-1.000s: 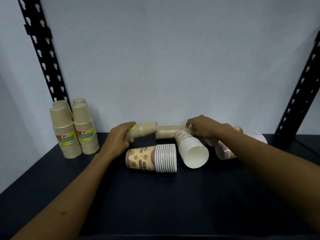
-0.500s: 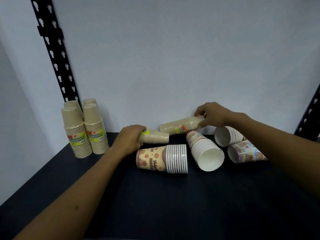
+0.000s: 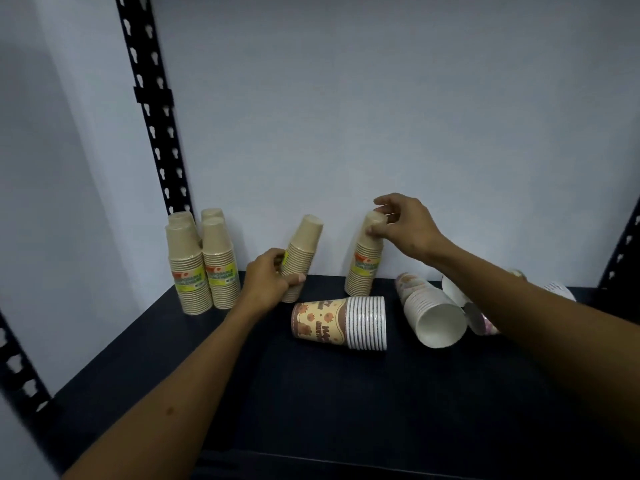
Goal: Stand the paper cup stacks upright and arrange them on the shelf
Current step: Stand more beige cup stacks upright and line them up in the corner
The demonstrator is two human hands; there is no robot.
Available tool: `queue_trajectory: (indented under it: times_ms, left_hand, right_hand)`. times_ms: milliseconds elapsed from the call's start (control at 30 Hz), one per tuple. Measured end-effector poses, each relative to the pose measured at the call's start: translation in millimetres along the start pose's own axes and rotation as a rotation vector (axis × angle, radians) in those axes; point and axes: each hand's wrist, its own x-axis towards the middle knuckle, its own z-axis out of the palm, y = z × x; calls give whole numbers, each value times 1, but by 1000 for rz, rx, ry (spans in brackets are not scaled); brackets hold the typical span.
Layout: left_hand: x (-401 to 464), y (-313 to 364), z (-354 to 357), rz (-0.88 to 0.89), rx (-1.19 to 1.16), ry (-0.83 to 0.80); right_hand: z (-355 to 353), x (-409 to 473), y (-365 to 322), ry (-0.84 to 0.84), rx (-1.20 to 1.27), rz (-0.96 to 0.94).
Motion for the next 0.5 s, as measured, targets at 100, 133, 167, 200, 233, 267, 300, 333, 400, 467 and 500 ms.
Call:
queue_trajectory:
  times_ms: [100, 133, 167, 200, 233, 267, 300, 333, 400, 467, 500]
  left_hand:
    - [-10, -7, 1, -60, -137, 17]
    - [-13, -10, 1, -81, -167, 27]
    - [-15, -13, 3, -94, -199, 38]
    - [-18, -16, 5, -104, -227, 50]
    - [-20, -17, 6, -105, -244, 63]
    - [-22, -18, 8, -102, -254, 82]
    - [-22, -19, 10, -98, -257, 102]
    - [-23, -21, 12, -93, -256, 119]
    - [-26, -22, 13, -81, -235, 149]
    - [-27, -23, 12, -62, -203, 160]
    - [-27, -23, 12, -58, -194, 148]
  right_hand:
    - [15, -4, -4, 27, 18, 5]
    - [20, -6, -5, 32, 22, 8]
    - [25, -8, -4, 31, 37, 14]
    - [30, -9, -3, 23, 62, 27]
    - [34, -11, -2, 17, 84, 43]
    - [38, -12, 0, 19, 101, 60]
    - [40, -13, 1, 28, 117, 78]
    - [41, -14, 2, 39, 134, 96]
    - [42, -14, 3, 56, 150, 111]
    - [42, -15, 4, 22, 141, 116]
    - [42, -17, 5, -28, 128, 130]
